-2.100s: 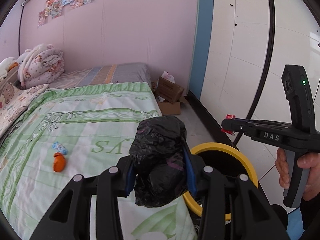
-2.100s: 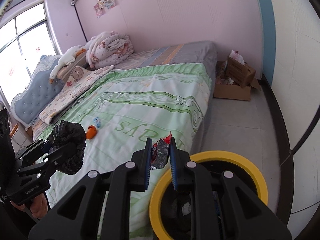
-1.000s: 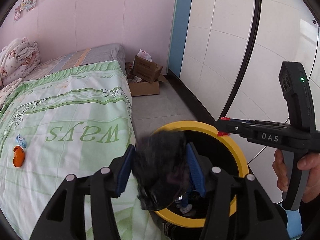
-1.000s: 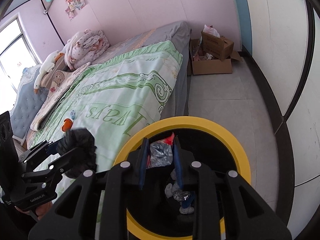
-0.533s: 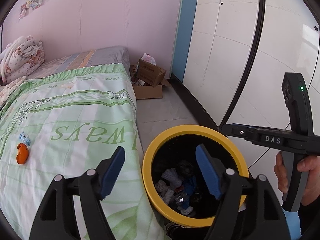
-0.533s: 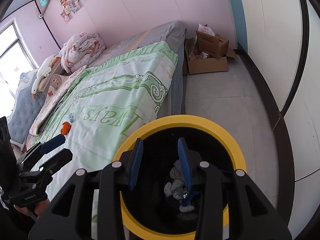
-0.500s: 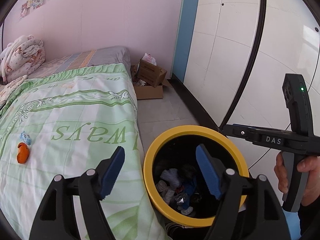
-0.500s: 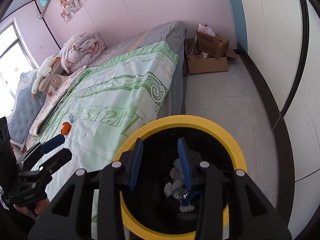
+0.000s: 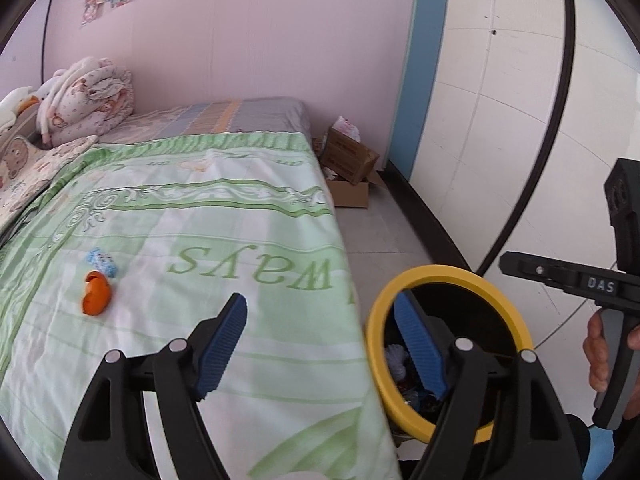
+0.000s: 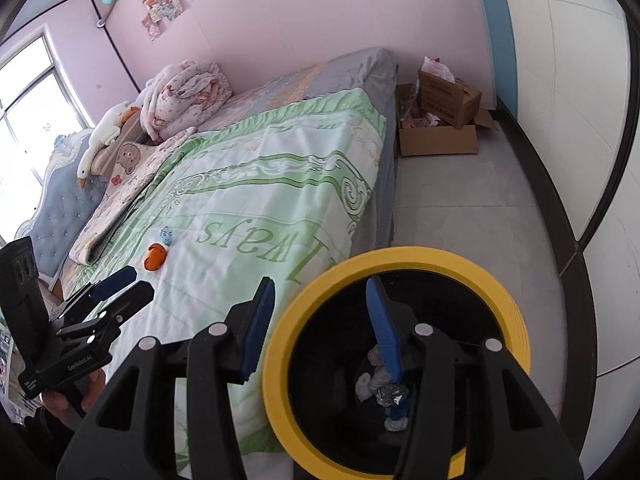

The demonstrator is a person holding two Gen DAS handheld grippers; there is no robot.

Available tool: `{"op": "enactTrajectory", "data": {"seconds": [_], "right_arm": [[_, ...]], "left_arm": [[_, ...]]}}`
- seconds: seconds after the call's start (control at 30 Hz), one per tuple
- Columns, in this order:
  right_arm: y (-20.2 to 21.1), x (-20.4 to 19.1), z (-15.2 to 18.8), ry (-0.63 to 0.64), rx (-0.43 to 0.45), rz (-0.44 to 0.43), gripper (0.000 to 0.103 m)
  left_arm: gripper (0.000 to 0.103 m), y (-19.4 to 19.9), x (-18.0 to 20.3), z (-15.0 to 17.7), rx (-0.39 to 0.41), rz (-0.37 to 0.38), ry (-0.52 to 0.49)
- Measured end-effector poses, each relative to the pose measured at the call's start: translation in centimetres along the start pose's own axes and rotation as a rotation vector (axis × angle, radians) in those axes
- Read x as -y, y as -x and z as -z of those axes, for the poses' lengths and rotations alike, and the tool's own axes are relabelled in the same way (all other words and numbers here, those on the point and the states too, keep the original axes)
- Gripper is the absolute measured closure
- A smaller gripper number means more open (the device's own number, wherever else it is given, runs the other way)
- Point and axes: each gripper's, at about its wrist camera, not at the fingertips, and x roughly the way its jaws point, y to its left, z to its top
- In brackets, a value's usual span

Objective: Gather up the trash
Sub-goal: 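Move both tools back over the bed toward the orange peel, then grasp the blue-white wrapper with the right tool while the left tool grasps the orange peel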

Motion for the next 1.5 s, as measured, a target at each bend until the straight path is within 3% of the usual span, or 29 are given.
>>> {"op": "enactTrajectory", "data": {"seconds": [0.37, 0.7, 1.1, 1.5], "right_arm": [[-3.6, -8.6, -2.2, 0.127, -0.03, -0.07, 0.056], [-11.1, -17.3, -5.5, 0.23, -0.111, -0.15, 0.055], [-25.4, -29.1, -8.4, 0.368, -0.304, -0.243, 0.055], [-36.5, -35.7, -7.9, 0.412, -0.467, -0.272, 0.055]], "left_arm": [[0.03, 0.6, -9.2, -0.3, 0.01, -0.165, 0.085], [0.03, -0.4, -19.1, 1.2, -0.029, -0.291, 0.225], [0.03, -4.9, -25.5, 2.8, -0.094, -0.293, 0.376], [0.03, -7.9, -28.2, 3.8, -0.114, -0.26, 0.495]]}}
